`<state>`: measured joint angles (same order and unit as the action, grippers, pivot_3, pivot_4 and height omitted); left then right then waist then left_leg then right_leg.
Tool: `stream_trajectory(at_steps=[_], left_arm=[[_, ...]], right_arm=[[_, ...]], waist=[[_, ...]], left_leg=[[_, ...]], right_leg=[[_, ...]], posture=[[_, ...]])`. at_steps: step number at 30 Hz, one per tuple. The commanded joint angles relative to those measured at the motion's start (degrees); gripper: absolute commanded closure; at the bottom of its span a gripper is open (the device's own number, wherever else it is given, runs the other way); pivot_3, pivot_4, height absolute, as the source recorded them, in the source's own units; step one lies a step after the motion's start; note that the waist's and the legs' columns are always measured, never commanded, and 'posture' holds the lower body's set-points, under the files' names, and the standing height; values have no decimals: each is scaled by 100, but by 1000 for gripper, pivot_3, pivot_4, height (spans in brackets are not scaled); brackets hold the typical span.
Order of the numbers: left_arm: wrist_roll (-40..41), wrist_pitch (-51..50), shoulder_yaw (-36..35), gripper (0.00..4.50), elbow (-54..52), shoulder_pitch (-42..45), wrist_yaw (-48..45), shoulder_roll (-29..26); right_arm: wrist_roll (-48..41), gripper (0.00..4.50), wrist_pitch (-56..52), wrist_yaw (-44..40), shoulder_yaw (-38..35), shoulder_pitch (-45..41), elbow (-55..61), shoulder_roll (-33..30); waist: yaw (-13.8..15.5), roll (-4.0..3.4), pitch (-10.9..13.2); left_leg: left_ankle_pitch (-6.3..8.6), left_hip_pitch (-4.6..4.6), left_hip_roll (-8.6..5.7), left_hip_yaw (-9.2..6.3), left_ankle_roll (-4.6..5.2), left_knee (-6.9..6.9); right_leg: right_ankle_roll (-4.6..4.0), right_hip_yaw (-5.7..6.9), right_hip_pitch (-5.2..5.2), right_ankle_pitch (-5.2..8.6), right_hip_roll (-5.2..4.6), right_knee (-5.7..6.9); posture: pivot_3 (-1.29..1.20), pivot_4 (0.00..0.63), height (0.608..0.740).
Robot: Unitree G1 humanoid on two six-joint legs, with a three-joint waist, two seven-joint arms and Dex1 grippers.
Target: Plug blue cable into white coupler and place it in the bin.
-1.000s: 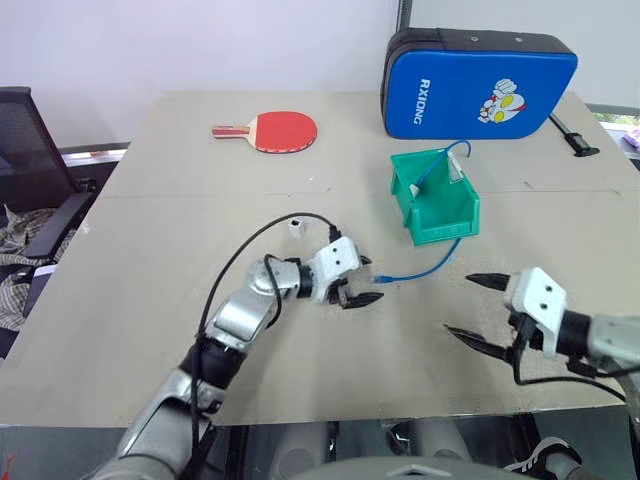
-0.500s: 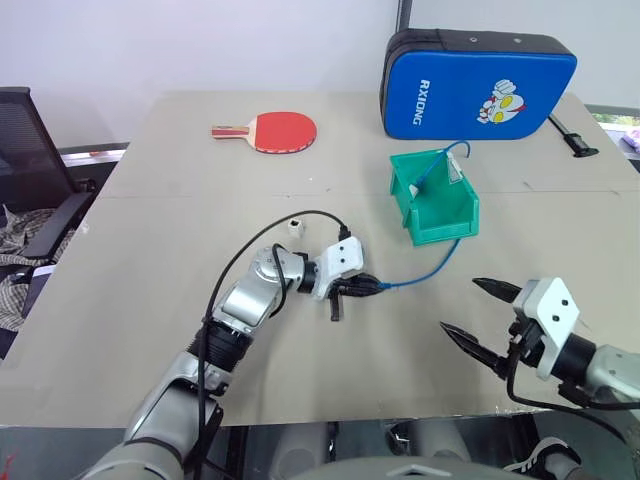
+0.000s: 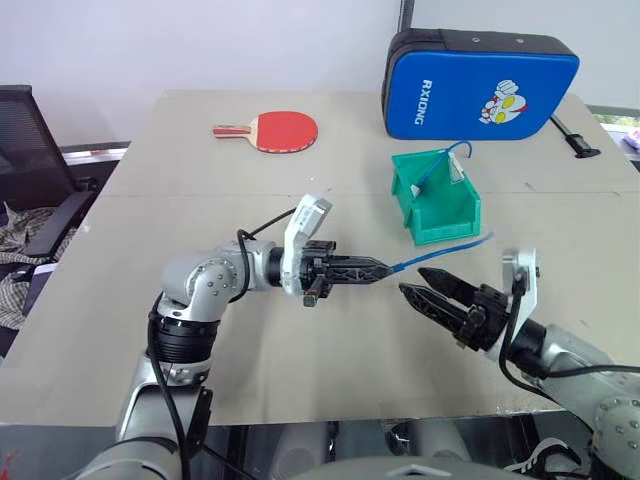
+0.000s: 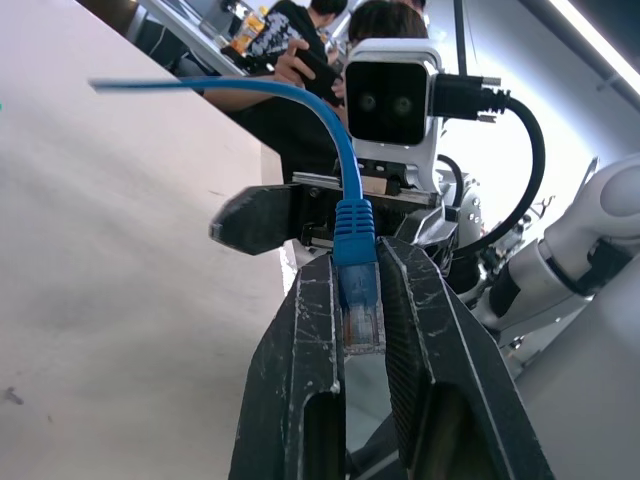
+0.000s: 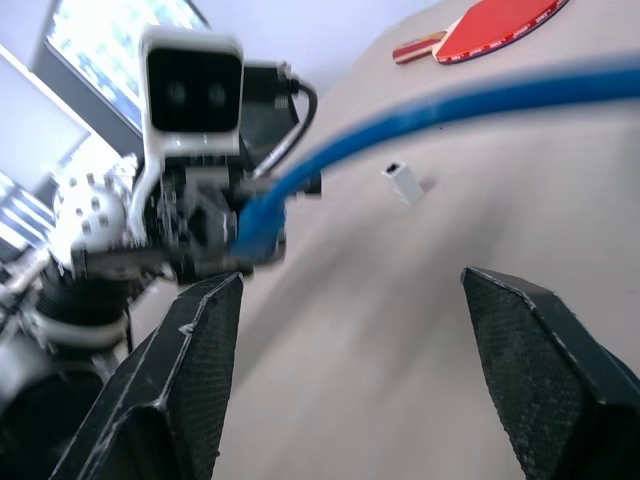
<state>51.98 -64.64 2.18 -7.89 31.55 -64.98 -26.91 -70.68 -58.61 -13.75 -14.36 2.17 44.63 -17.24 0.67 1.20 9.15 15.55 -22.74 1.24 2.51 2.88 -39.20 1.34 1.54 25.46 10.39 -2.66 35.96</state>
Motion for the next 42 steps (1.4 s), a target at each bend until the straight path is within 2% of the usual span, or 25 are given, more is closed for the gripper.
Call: stream_trajectory(at_steps=[1, 8, 11, 13, 17, 19, 21, 22, 42], left_arm=[[333, -94, -194, 4500, -203, 74, 85, 17], [561, -156, -218, 4500, -230, 87, 211, 55], [586, -121, -190, 4500, -253, 82, 235, 62], [600, -100, -184, 4500, -265, 78, 254, 71], [596, -50, -162, 4500, -303, 53, 240, 60], [582, -18, -153, 4500, -313, 39, 227, 58], [576, 10, -150, 4500, -314, 32, 223, 57], [561, 35, -146, 4500, -316, 19, 211, 50], [494, 239, -175, 4500, -292, -107, 282, 19]], right_arm=[[-691, 1219, 271, 378, 91, -163, -17, -72], [-1271, 1219, 630, 679, 367, -289, -151, -426], [-1376, 2094, 760, 737, 495, -307, -180, -553], [-1411, 3029, 847, 777, 579, -311, -190, -618], [-1478, 3029, 1010, 813, 707, -304, -200, -726], [-1511, 3474, 1087, 822, 765, -300, -195, -771], [-1539, 4252, 1151, 827, 820, -295, -195, -822], [-1562, 4434, 1183, 832, 842, -292, -202, -847], [-1711, 4434, 1581, 837, 1005, -297, -292, -1159]], waist=[[-2, 0, 0], [-2, 0, 0], [-2, 0, 0], [-1, 0, 0], [-1, 0, 0], [-1, 0, 0], [-1, 0, 0], [0, 0, 0], [2, 0, 0]], left_leg=[[0, 0, 0, 1, 0, 0], [0, 0, 0, 5, 0, 0], [0, 0, 0, 5, 0, 0], [0, 0, 0, 4, 0, 0], [0, 0, 0, 5, 0, 0], [0, 0, 0, 6, 0, 0], [0, 0, 0, 6, 0, 0], [0, 0, 0, 6, 0, 0], [0, -1, 0, 6, 0, 0]], right_leg=[[0, -1, 0, 0, 0, 0], [0, -5, 0, 0, 0, 0], [0, -5, 0, 0, 0, 0], [0, -4, 0, 0, 1, 0], [0, -5, 0, 0, 1, 0], [0, -6, 1, 0, 1, -1], [0, -6, 0, 0, 1, -1], [0, -6, 1, 0, 1, -1], [0, -7, 1, 0, 0, -2]], posture=[[0, 150, 731], [0, 150, 731], [0, 150, 731], [0, 150, 731], [0, 150, 731], [0, 150, 731], [0, 150, 731], [0, 150, 731], [0, 150, 731]])
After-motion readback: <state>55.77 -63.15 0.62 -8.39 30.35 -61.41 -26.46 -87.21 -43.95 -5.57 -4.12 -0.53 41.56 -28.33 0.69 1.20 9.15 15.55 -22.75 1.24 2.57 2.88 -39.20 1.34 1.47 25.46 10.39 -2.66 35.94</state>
